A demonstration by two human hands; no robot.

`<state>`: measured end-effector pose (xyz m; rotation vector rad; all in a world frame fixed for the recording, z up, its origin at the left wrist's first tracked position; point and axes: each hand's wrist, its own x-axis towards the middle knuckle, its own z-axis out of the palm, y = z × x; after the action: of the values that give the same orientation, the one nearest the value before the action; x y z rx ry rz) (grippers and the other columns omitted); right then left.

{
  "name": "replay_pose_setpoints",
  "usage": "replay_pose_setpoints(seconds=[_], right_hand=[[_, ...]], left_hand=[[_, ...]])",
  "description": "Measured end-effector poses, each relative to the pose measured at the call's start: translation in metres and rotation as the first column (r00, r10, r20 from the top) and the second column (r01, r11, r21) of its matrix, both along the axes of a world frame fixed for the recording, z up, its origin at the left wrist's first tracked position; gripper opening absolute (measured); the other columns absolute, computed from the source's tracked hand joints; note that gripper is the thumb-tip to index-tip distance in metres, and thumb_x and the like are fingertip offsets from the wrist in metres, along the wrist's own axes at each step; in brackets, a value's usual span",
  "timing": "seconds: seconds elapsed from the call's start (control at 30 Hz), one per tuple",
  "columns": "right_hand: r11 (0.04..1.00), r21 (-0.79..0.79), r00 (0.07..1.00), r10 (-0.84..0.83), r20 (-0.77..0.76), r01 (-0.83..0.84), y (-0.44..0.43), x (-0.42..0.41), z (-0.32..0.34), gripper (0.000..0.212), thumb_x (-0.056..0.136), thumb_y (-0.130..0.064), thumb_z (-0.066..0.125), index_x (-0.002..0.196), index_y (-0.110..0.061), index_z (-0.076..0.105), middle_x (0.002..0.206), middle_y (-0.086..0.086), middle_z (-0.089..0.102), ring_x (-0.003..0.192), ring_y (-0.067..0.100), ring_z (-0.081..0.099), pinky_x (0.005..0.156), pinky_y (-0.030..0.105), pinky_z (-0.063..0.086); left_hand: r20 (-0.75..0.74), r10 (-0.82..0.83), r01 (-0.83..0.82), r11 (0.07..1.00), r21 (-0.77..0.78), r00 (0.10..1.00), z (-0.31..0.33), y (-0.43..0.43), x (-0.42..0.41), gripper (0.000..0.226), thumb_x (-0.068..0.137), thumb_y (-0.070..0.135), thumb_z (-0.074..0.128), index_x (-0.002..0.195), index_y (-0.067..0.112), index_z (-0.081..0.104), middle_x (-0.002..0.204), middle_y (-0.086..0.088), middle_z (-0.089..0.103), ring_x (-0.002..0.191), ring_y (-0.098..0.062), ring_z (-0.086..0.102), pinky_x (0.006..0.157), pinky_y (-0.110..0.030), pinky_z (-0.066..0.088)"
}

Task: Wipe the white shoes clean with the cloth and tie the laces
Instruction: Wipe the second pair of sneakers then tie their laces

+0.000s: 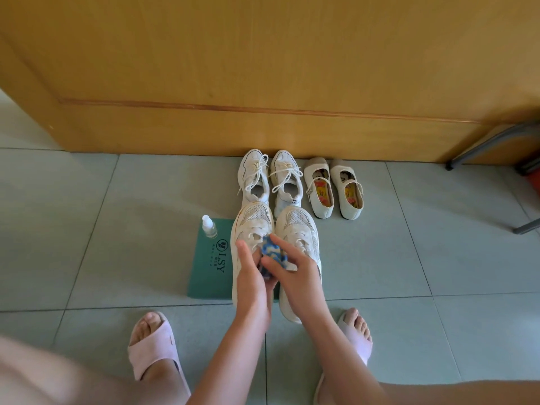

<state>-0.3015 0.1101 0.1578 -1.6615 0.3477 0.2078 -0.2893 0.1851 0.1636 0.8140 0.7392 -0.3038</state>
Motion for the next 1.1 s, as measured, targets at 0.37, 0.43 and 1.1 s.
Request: replay_pose_setpoints(seconds=[0.37, 0.43, 1.1], right_hand=[[0.878, 0.332, 0.934, -0.289, -0.209, 0.346, -0.024, 0.021, -0.017, 0.027, 0.083, -0.006, 0.066, 0.109, -0.014, 0.066, 0.107, 0.010, 0.070, 0.096, 0.024, 0.068, 0.073, 0.025, 0.057], [0.875, 0.313, 0.925, -0.315, -0.214, 0.370, -0.032, 0.028, -0.019, 0.025, 0.083, -0.008, 0.067, 0.106, -0.017, 0.067, 0.107, 0.012, 0.069, 0.096, 0.026, 0.068, 0.080, 0.032, 0.056], [0.986, -0.047, 0.987, -0.159, 0.000, 0.159, -0.031, 0.113, -0.032, 0.032, 0.086, -0.016, 0.067, 0.118, -0.016, 0.064, 0.097, 0.002, 0.069, 0.081, 0.007, 0.066, 0.067, 0.010, 0.051]], left_hand=[[0.013, -0.412, 0.249, 0.576, 0.779, 0.911, -0.022, 0.042, 0.019, 0.031, 0.090, 0.044, 0.055, 0.103, 0.019, 0.067, 0.100, 0.001, 0.070, 0.097, -0.018, 0.065, 0.086, -0.043, 0.054], [-0.004, -0.416, 0.148, 0.314, 0.938, 0.910, -0.029, 0.042, 0.027, 0.044, 0.085, 0.040, 0.064, 0.122, 0.017, 0.057, 0.118, 0.002, 0.060, 0.115, -0.019, 0.054, 0.096, -0.037, 0.047], [-0.127, -0.219, 0.191, 0.300, 0.935, 0.967, -0.068, 0.044, 0.027, 0.068, 0.065, 0.046, 0.077, 0.117, 0.015, 0.045, 0.112, -0.001, 0.046, 0.100, -0.023, 0.051, 0.076, -0.041, 0.052]])
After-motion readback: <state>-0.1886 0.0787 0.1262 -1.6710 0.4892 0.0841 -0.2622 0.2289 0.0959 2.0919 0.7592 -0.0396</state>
